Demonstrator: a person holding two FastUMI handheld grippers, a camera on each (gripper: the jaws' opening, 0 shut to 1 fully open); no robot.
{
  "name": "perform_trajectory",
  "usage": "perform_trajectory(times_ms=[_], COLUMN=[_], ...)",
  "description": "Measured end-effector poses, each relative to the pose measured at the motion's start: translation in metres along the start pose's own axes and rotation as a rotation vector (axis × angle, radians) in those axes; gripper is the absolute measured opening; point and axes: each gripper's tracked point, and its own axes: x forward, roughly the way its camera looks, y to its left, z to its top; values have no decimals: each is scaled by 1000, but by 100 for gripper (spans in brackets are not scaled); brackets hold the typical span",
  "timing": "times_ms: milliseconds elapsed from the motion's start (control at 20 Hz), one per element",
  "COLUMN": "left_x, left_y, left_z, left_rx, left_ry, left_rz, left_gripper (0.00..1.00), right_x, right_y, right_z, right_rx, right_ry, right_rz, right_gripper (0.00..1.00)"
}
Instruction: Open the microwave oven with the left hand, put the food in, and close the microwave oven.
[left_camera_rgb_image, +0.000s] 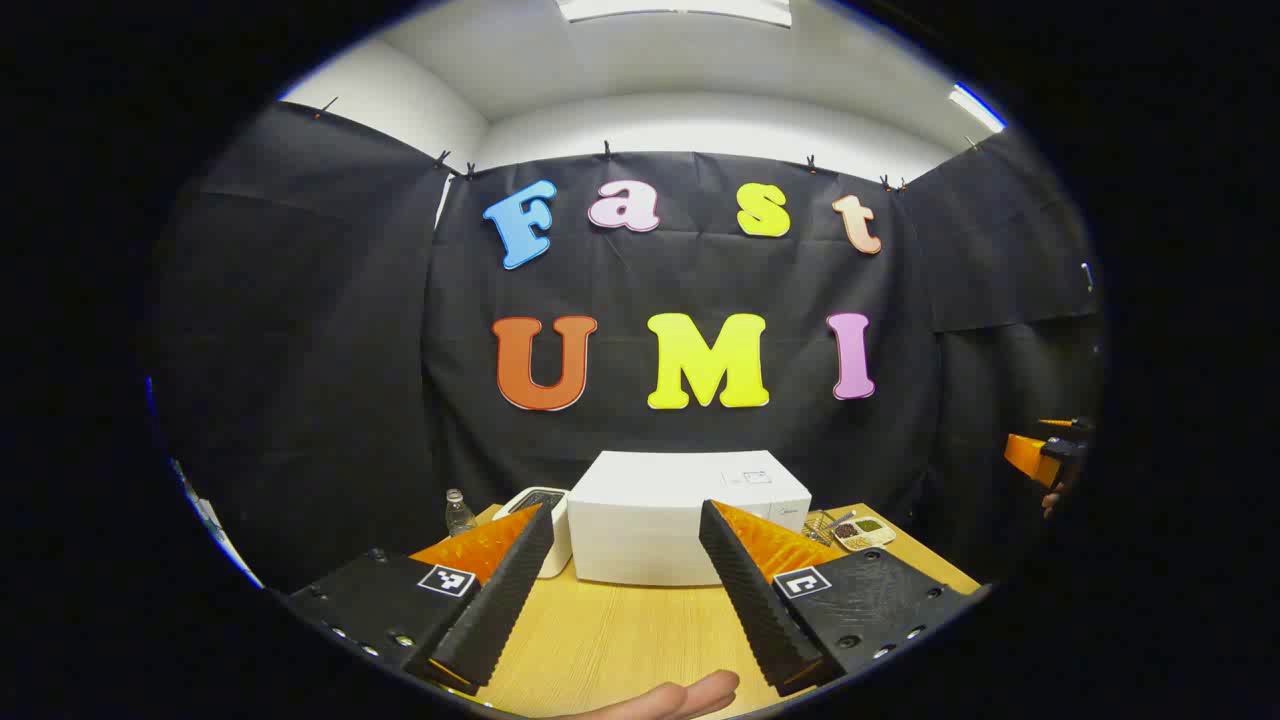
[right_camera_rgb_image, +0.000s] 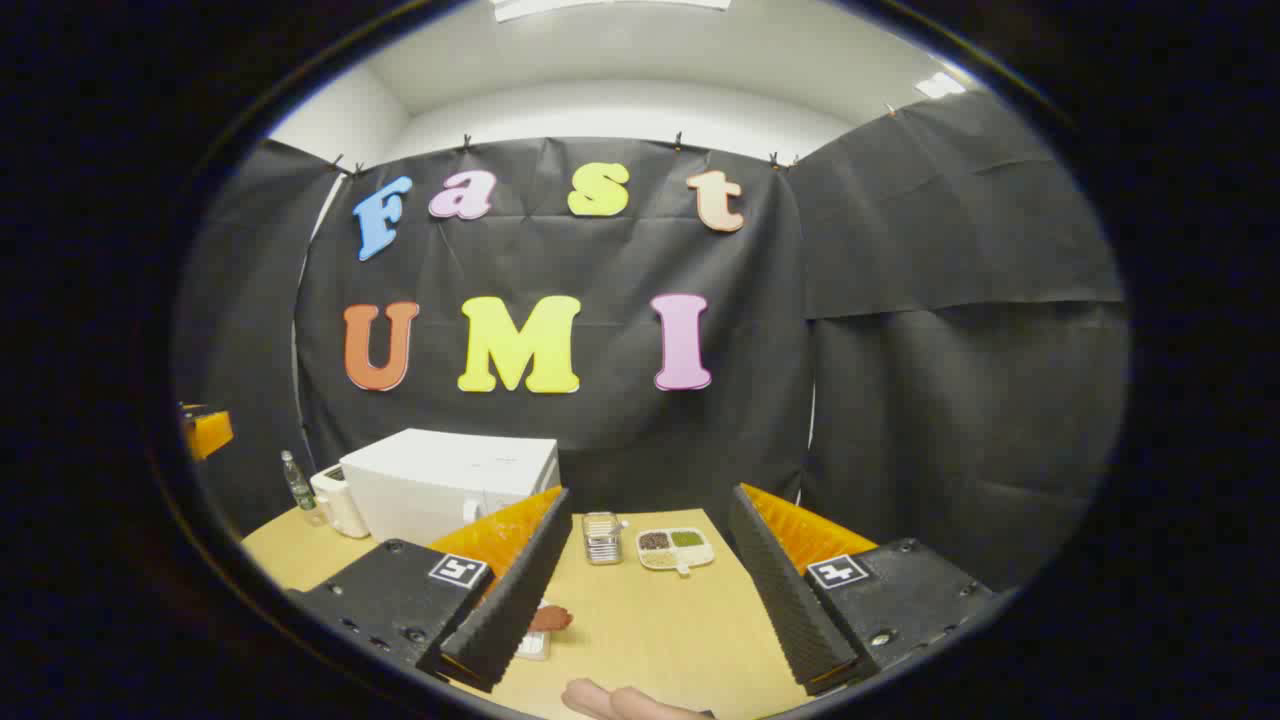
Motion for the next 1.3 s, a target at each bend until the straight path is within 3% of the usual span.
perform_trajectory(times_ms=[250,350,500,550,950,1000,1050,1100,1200,1250,1300], left_x=[0,0,3,4,21,26,33,39,54,63,73], left_y=[-6,-8,-8,-8,-27,-30,-35,-41,-52,-56,-62], left_z=[-1,-1,6,8,2,-2,-5,-10,-15,-23,-32], left_rx=[15,4,-4,-6,-21,-23,-28,-34,-46,-50,-51], left_ry=[6,13,1,-2,1,6,8,14,-4,1,7], left_rz=[-9,-12,-10,-12,-43,-50,-58,-67,-81,-82,-89], left_gripper=[92,93,93,93,93,81,81,92,92,81,81], right_x=[-1,-2,-7,-8,-8,-7,-6,-4,-2,-1,0], right_y=[-21,-22,-20,-21,-24,-25,-26,-27,-32,-34,-37], right_z=[14,16,22,25,28,28,27,28,28,26,24], right_rx=[-6,-3,-2,-5,-7,-4,-2,-2,1,5,10], right_ry=[-39,-40,-48,-59,-94,-92,-94,-99,-108,-110,-112], right_rz=[-34,-28,-10,-11,7,9,13,15,17,16,17], right_gripper=[100,96,100,96,100,100,100,96,100,100,100])
